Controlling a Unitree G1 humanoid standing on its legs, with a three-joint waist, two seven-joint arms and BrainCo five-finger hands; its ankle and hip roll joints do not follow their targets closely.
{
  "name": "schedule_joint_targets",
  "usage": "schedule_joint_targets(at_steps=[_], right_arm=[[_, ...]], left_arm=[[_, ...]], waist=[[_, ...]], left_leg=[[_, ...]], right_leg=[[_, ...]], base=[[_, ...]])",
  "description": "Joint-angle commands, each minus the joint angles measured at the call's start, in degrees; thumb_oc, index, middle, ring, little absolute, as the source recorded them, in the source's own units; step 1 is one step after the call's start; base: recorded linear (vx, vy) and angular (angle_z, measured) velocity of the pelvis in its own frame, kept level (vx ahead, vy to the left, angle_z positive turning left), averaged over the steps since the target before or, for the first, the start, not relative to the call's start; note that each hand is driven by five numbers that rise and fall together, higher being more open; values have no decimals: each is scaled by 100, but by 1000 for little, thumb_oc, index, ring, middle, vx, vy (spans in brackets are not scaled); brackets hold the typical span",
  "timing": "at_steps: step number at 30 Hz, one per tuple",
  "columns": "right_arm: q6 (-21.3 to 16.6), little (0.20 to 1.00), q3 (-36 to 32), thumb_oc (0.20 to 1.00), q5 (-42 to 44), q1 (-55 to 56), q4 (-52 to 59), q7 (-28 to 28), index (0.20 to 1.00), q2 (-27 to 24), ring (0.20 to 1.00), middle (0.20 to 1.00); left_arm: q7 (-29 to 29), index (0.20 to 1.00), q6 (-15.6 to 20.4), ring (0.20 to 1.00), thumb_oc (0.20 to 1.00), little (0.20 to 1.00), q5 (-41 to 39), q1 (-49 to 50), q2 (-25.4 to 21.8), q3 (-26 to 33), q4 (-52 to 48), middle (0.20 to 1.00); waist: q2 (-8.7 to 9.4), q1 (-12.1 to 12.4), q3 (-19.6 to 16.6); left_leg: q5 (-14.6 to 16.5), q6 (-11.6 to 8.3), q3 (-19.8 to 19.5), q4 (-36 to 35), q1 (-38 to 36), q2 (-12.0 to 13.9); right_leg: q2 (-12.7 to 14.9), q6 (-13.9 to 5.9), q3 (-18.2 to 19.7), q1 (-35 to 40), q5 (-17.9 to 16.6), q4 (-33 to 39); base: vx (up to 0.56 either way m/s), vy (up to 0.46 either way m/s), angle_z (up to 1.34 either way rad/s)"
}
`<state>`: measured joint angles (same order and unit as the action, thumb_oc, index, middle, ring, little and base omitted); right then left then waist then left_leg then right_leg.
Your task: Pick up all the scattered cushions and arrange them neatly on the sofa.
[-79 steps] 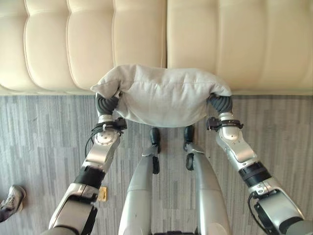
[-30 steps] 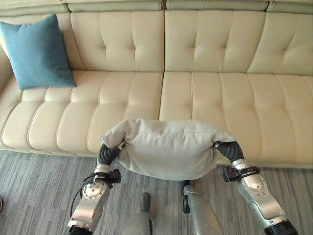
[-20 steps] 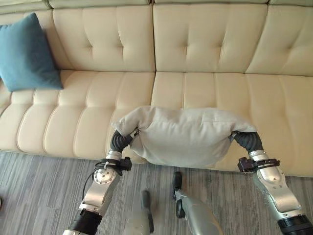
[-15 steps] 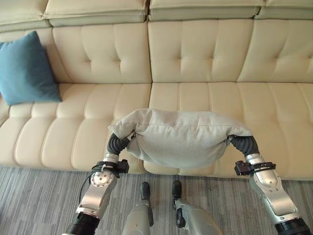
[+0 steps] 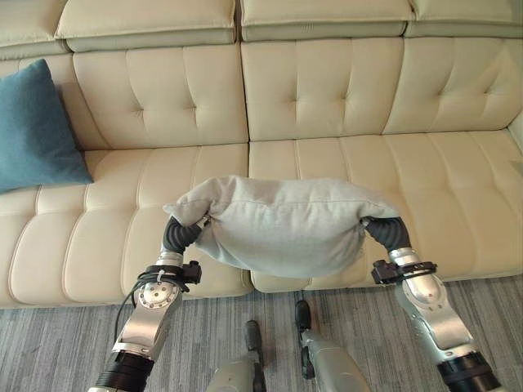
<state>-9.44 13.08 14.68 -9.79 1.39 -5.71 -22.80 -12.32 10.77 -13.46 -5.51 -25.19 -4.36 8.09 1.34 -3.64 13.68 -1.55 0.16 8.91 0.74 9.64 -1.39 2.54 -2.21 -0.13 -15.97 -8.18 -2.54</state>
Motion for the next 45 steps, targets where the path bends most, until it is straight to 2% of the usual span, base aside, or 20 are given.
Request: schedule_joint_targets(at_steps=[1,2,3,7,11,16,21,22,23,24,27,29,31,35,39,41,42,44,45], right_arm=[[-769,200,386,200,195,-1275,290,-185,200,439,200,200],[-791,200,536,200,221,-1828,49,-374,200,563,200,200],[-796,200,532,200,222,-1848,38,-374,200,567,200,200],[-846,200,706,200,240,-2993,-622,-782,200,626,200,200],[-946,200,773,200,245,-4339,-1671,-1323,200,617,200,200],[-1032,200,697,200,423,-5085,-2337,-1602,200,538,200,200],[-1226,200,692,200,1082,-5792,-3371,-1674,200,556,200,200],[-1182,903,823,903,1171,-6029,-3827,-1703,903,382,903,903],[-1193,903,823,903,1182,-6055,-3847,-1694,903,374,903,903],[-1127,1000,867,1000,1206,-6125,-4028,-1696,1000,343,1000,1000],[-912,1000,1035,1000,1292,-6398,-4431,-1676,1000,91,1000,1000],[-909,1000,1063,1000,1514,-6559,-4728,-1638,1000,-52,1000,1000],[-874,1000,1082,1000,1771,-6783,-4947,-1585,1000,-389,1000,1000],[-936,1000,1039,1000,2178,-7032,-5080,-1607,1000,-827,1000,1000],[-1006,1000,811,1000,2515,-6814,-4706,-1586,1000,-1300,1000,1000],[-1009,1000,775,1000,2491,-6649,-4557,-1575,1000,-1387,1000,1000],[-983,1000,626,1000,2359,-6250,-4174,-1512,1000,-1660,1000,1000],[-966,1000,621,1000,2338,-6180,-4113,-1525,1000,-1648,1000,1000],[-914,1000,299,1000,2017,-5367,-3391,-1473,1000,-1817,1000,1000]], left_arm=[[-438,200,690,200,200,200,301,-1094,-289,-363,-1,200],[-626,200,741,200,200,200,243,-1590,-344,-520,229,200],[-628,200,746,200,200,200,242,-1610,-349,-521,241,200],[-1028,200,830,200,200,200,176,-2695,-560,-842,750,200],[-1474,200,881,200,200,200,98,-4161,-665,-1344,1798,200],[-1731,200,907,200,200,200,49,-4823,-710,-1456,2351,200],[-1985,200,932,200,200,200,-99,-5613,-835,-1564,3195,200],[-1913,1000,861,1000,1000,1000,-183,-5865,-860,-1683,3590,1000],[-1906,1000,872,1000,1000,1000,-193,-5897,-861,-1690,3614,1000],[-1916,1000,835,1000,1000,1000,-221,-5982,-894,-1715,3732,1000],[-1772,1000,763,1000,1000,1000,-442,-6289,-986,-1812,4121,1000],[-1655,1000,734,1000,1000,1000,-440,-6528,-1142,-1946,4363,1000],[-1389,1000,599,1000,1000,1000,-453,-6821,-1531,-2190,4760,1000],[-1121,1000,563,1000,1000,1000,-739,-6903,-2051,-2221,5050,1000],[-1002,1000,587,1000,1000,1000,-805,-6295,-2641,-1888,4669,1000],[-985,1000,611,1000,1000,1000,-780,-6035,-2716,-1752,4410,1000],[-926,1000,685,1000,1000,1000,-694,-5517,-2854,-1494,3814,1000],[-940,1000,658,1000,1000,1000,-666,-5394,-2852,-1421,3729,1000],[-926,1000,739,1000,1000,1000,-605,-4439,-2797,-818,2904,1000]], waist=[[162,180,-234],[159,233,-224],[173,234,-225],[158,328,-209],[133,407,-185],[68,494,-151],[-83,640,-116],[-149,663,-117],[-140,659,-113],[-166,673,-110],[-243,674,-56],[-260,656,-54],[-240,608,-85],[-204,561,-170],[-126,579,-280],[-113,573,-307],[-84,559,-323],[-91,551,-341],[-63,521,-361]], left_leg=[[705,-25,119,581,123,85],[707,-29,136,550,183,85],[675,-29,142,540,205,76],[607,-52,108,434,359,75],[372,-108,-16,214,615,17],[218,-161,-113,27,813,-17],[35,-219,-246,-234,1097,-40],[-62,-242,-277,-339,1218,-45],[-99,-242,-276,-340,1251,-55],[-141,-252,-289,-376,1292,-63],[-301,-300,-345,-497,1429,-49],[-351,-335,-383,-545,1475,-20],[-405,-383,-438,-574,1563,16],[-409,-436,-466,-574,1613,41],[-334,-454,-462,-574,1447,86],[-322,-454,-437,-574,1397,90],[-275,-450,-408,-574,1278,109],[-275,-449,-402,-574,1259,107],[-233,-438,-379,-574,1148,111]], right_leg=[[424,-636,330,-82,318,-187],[437,-662,336,-145,253,-124],[445,-660,344,-169,227,-113],[488,-695,286,-330,96,37],[530,-724,194,-571,-85,248],[542,-748,132,-783,-176,384],[513,-793,55,-1095,-271,543],[507,-795,28,-1230,-308,618],[517,-791,30,-1262,-337,618],[505,-795,34,-1308,-354,635],[448,-778,-9,-1445,-365,680],[406,-763,-39,-1493,-367,687],[360,-768,-59,-1552,-377,713],[309,-769,-91,-1574,-361,739],[257,-742,-90,-1441,-304,754],[258,-739,-85,-1398,-296,754],[255,-727,-97,-1284,-264,754],[257,-727,-90,-1267,-264,754],[255,-709,-100,-1157,-225,754]], base=[[0,0,0],[0,0,0],[8,-10,-5],[10,-5,0],[24,-50,7],[19,-57,10],[13,-70,4],[3,-57,8],[-4,-62,6],[-6,-47,6],[20,-59,10],[21,-64,5],[26,-79,3],[31,-42,1],[39,-15,-1],[22,6,-6],[34,14,-7],[20,8,-6],[29,3,-6]])
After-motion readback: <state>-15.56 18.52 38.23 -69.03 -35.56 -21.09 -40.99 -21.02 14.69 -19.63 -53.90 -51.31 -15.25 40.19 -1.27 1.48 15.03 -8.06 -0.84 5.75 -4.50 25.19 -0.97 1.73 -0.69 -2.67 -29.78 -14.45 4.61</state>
